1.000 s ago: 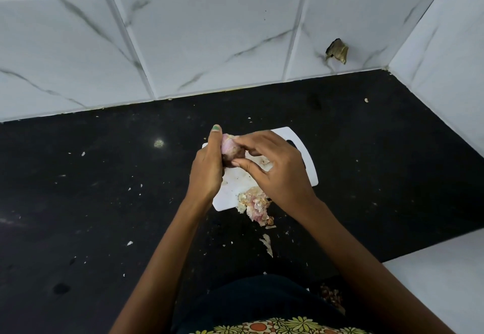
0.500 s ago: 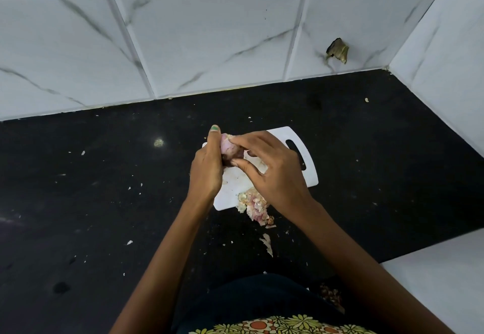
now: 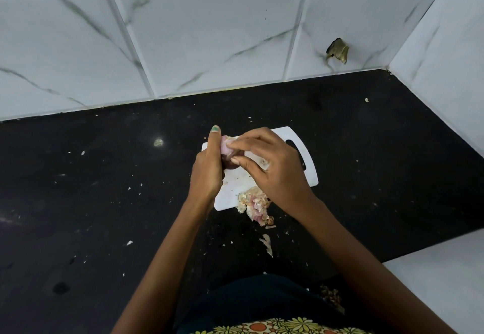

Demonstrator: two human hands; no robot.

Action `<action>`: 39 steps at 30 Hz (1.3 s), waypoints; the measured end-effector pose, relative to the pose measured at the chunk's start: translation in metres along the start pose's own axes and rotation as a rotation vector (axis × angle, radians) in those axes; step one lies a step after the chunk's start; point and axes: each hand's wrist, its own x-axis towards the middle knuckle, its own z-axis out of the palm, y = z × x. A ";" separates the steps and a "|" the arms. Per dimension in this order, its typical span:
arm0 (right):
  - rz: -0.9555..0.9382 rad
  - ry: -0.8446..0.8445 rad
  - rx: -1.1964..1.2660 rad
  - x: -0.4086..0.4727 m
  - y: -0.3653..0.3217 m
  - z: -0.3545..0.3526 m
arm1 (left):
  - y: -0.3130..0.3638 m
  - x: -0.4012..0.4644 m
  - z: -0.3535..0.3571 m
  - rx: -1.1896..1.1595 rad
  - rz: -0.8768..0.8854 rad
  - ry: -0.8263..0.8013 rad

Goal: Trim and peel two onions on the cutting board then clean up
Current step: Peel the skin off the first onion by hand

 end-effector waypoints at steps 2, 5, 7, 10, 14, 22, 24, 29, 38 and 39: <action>-0.028 0.016 -0.025 0.001 0.001 0.000 | 0.002 0.000 0.001 0.028 -0.002 -0.017; -0.069 0.040 -0.101 0.003 0.002 0.000 | 0.002 0.000 0.001 0.070 -0.002 -0.047; -0.089 0.024 -0.115 0.004 0.001 0.001 | 0.004 -0.001 0.001 0.055 -0.005 -0.078; -0.064 -0.027 -0.056 0.004 0.001 0.002 | 0.008 -0.004 -0.001 0.004 -0.040 -0.130; 0.066 -0.007 0.055 0.003 0.003 0.002 | 0.008 -0.008 -0.005 -0.017 -0.043 -0.204; 0.286 0.127 0.263 0.006 -0.001 -0.006 | 0.006 -0.014 0.000 -0.165 -0.018 -0.216; 0.316 0.147 0.296 0.005 -0.001 -0.005 | 0.005 -0.013 0.001 -0.179 -0.029 -0.200; 0.421 0.163 0.276 -0.003 0.011 -0.003 | -0.002 -0.007 -0.002 -0.309 -0.061 -0.244; 0.492 -0.026 0.148 -0.004 0.015 -0.010 | -0.012 -0.002 -0.004 -0.299 -0.063 -0.229; 0.498 -0.039 0.152 -0.003 0.014 -0.011 | -0.012 -0.001 -0.004 -0.294 -0.068 -0.225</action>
